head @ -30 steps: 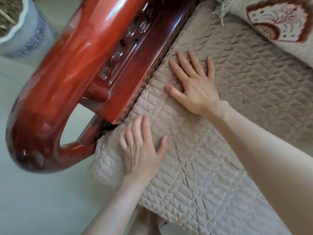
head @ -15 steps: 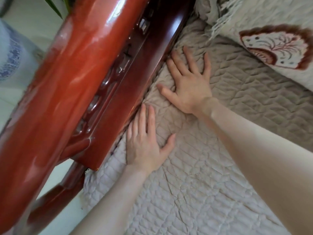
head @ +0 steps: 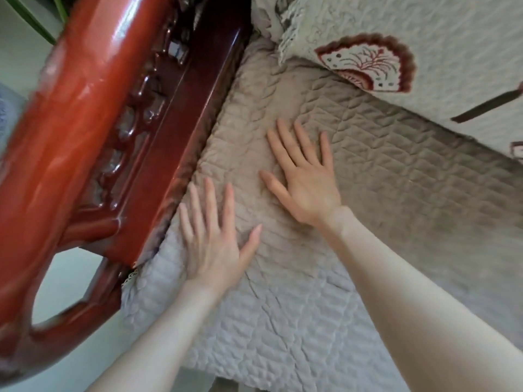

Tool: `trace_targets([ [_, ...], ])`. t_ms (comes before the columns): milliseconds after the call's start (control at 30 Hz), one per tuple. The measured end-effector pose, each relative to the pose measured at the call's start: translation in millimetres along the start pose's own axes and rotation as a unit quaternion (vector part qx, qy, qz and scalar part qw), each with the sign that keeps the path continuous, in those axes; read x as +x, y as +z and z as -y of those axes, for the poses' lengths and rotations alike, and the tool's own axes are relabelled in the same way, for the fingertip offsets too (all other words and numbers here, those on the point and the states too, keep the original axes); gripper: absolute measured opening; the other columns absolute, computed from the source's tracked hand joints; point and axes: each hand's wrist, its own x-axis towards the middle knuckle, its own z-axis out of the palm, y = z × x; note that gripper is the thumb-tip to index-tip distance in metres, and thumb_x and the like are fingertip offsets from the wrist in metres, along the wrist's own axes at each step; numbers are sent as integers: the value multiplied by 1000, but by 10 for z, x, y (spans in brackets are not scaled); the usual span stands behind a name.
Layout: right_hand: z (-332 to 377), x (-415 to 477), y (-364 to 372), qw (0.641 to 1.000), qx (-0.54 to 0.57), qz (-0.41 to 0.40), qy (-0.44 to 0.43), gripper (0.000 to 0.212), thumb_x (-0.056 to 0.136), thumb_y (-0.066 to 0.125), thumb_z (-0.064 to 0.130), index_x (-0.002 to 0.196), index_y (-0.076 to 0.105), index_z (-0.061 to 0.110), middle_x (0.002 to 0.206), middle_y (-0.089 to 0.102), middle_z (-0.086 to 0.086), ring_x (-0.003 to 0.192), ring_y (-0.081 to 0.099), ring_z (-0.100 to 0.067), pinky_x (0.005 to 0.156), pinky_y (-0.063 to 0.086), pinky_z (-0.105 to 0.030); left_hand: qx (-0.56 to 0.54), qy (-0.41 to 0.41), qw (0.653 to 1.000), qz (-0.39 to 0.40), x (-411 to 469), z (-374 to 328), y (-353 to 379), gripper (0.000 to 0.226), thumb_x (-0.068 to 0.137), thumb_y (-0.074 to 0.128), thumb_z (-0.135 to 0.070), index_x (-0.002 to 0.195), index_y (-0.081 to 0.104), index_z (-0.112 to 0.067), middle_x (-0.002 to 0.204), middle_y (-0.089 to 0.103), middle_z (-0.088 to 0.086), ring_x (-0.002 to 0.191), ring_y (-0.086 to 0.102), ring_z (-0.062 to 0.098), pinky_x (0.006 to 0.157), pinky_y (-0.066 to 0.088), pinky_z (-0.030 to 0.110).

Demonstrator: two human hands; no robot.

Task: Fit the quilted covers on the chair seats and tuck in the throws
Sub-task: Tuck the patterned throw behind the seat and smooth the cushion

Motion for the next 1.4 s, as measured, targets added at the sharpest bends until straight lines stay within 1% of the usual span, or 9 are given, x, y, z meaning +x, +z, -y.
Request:
trace_targets([
  [200, -427, -1457, 231, 987, 6, -2, 163, 65, 97, 27, 52, 154, 16, 22, 162, 15, 1, 149, 7, -17, 118, 1, -42, 79, 126, 988, 53, -417, -488, 153, 79, 89, 37, -58, 151, 25, -10, 158, 17, 21, 143, 14, 48, 111, 8, 69],
  [400, -564, -1615, 246, 982, 18, -37, 186, 64, 96, 30, 51, 153, 21, 22, 160, 14, 4, 148, 11, -18, 116, 3, -44, 85, 176, 979, 50, -314, -885, 243, 72, 90, 38, -50, 151, 29, -12, 159, 22, 11, 145, 17, 35, 113, 3, 63],
  [533, -1064, -2303, 330, 957, -23, -36, 286, 66, 97, 26, 53, 153, 25, 20, 160, 19, 1, 148, 14, -19, 118, 3, -42, 118, 178, 974, 71, -474, -1220, 425, 75, 92, 33, -54, 151, 27, -8, 159, 20, 12, 145, 14, 42, 111, 1, 67],
  [600, -1104, -2383, 345, 949, -32, -45, 312, 66, 97, 24, 52, 153, 26, 17, 160, 20, -1, 148, 15, -21, 118, 1, -42, 125, 228, 963, 76, -627, -1354, 504, 75, 92, 34, -55, 151, 28, -10, 159, 19, 11, 145, 15, 42, 111, 3, 68],
  [733, -1121, -2431, 343, 958, -21, -77, 274, 62, 98, 28, 48, 153, 24, 20, 160, 14, 1, 148, 15, -21, 118, 4, -46, 89, 249, 962, 67, -807, -1717, 603, 71, 94, 33, -53, 152, 21, -15, 160, 16, 9, 147, 14, 33, 113, 4, 65],
  [900, -1498, -2814, 381, 957, -55, -84, 271, 62, 97, 34, 49, 152, 29, 21, 159, 23, 1, 148, 18, -18, 119, 14, -46, 145, 216, 963, 62, -861, -1849, 756, 74, 96, 28, -56, 153, 21, -9, 160, 18, 12, 146, 12, 41, 111, 4, 69],
  [1067, -1584, -2950, 324, 961, -16, -93, 262, 63, 97, 31, 48, 153, 26, 19, 160, 19, -1, 148, 16, -19, 119, 9, -44, 115, 284, 946, 104, -1069, -2107, 766, 77, 92, 27, -61, 153, 20, -16, 161, 17, 9, 146, 9, 41, 109, 5, 71],
  [1200, -1827, -3247, 342, 958, -45, -98, 268, 63, 97, 34, 48, 152, 30, 19, 159, 25, -3, 147, 20, -19, 118, 14, -42, 128, 252, 952, 116, -1247, -2448, 880, 80, 91, 27, -63, 154, 21, -14, 161, 15, 10, 145, 8, 45, 108, 1, 73],
  [1400, -2028, -3585, 312, 942, -4, -108, 318, 64, 97, 31, 46, 154, 19, 19, 161, 15, -2, 148, 9, -18, 119, 4, -39, 102, 298, 940, 129, -1477, -2747, 1001, 79, 90, 29, -63, 153, 22, -16, 161, 16, 11, 146, 11, 42, 108, 9, 73],
])
